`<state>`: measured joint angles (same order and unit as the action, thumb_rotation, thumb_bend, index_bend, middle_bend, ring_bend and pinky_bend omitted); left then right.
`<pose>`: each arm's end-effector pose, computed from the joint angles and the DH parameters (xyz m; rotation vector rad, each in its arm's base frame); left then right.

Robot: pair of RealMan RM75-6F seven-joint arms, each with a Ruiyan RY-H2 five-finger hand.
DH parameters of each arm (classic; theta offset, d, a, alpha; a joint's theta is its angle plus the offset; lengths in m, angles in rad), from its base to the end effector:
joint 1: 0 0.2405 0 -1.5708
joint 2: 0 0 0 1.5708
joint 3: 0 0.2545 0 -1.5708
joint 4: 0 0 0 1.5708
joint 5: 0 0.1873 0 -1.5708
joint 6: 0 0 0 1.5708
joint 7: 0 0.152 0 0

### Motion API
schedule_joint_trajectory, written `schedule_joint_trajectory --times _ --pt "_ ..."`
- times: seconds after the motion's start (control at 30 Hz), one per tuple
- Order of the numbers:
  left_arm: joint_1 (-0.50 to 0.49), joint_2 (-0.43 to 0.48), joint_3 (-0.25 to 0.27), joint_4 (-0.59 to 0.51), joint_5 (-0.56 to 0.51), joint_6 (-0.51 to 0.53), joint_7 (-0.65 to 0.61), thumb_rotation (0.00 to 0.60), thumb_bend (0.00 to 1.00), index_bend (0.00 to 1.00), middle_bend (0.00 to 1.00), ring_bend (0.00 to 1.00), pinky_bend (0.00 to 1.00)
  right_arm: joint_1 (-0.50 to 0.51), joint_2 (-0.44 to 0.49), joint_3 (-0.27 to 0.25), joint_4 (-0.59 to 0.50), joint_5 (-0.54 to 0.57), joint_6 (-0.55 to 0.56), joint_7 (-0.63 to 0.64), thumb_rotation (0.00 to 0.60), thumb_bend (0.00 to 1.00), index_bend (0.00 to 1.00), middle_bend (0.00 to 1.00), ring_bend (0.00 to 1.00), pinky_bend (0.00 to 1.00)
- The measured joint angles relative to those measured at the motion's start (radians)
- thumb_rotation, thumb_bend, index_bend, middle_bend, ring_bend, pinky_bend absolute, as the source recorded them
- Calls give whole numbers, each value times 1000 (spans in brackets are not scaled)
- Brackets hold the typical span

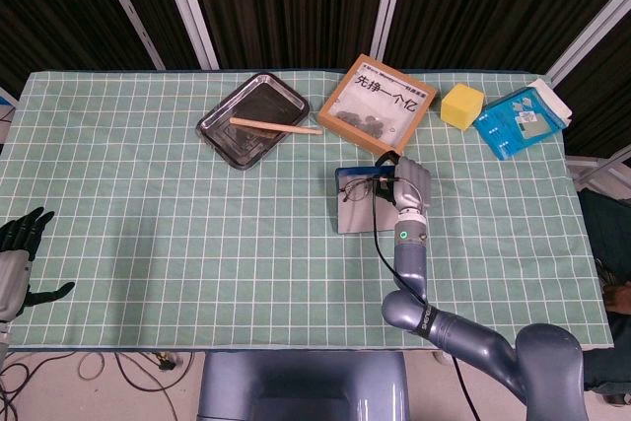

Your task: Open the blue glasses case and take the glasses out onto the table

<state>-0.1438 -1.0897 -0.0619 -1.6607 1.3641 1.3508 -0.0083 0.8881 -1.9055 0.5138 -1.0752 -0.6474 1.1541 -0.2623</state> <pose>-0.3073 0.2048 0.1744 -1.3592 -1.0415 -0.8373 -0.1388 -0.4159 -0.0118 1.0665 -1.3422 1.1057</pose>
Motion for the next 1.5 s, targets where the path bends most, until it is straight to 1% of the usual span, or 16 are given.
schedule_joint_trajectory --times 0.13,0.33,0.67,1.07,1.33,1.5 --pt "0 0 0 -1 0 -1 -1 600 36 0 0 0 0 -6 -24 -4 33 -36 8 29 600 529 606 959 987 1000" --pt "0 0 0 -1 0 -1 -2 600 36 0 0 0 0 -13 -47 -6 70 -71 21 36 600 529 605 959 987 1000" --pt "0 1 0 -1 1 0 -4 600 35 0 0 0 0 -27 -72 -2 102 -120 33 61 600 526 606 959 987 1000" --pt "0 1 0 -1 1 0 -4 600 36 0 0 0 0 -40 -100 12 136 -169 42 107 600 522 606 959 986 1000" --pt "0 1 0 -1 1 -1 -4 600 36 0 0 0 0 -47 -129 18 190 -224 69 163 600 523 606 959 987 1000" --pt "0 1 0 -1 1 0 -3 600 36 0 0 0 0 -53 -143 23 211 -237 70 169 600 523 606 959 987 1000"
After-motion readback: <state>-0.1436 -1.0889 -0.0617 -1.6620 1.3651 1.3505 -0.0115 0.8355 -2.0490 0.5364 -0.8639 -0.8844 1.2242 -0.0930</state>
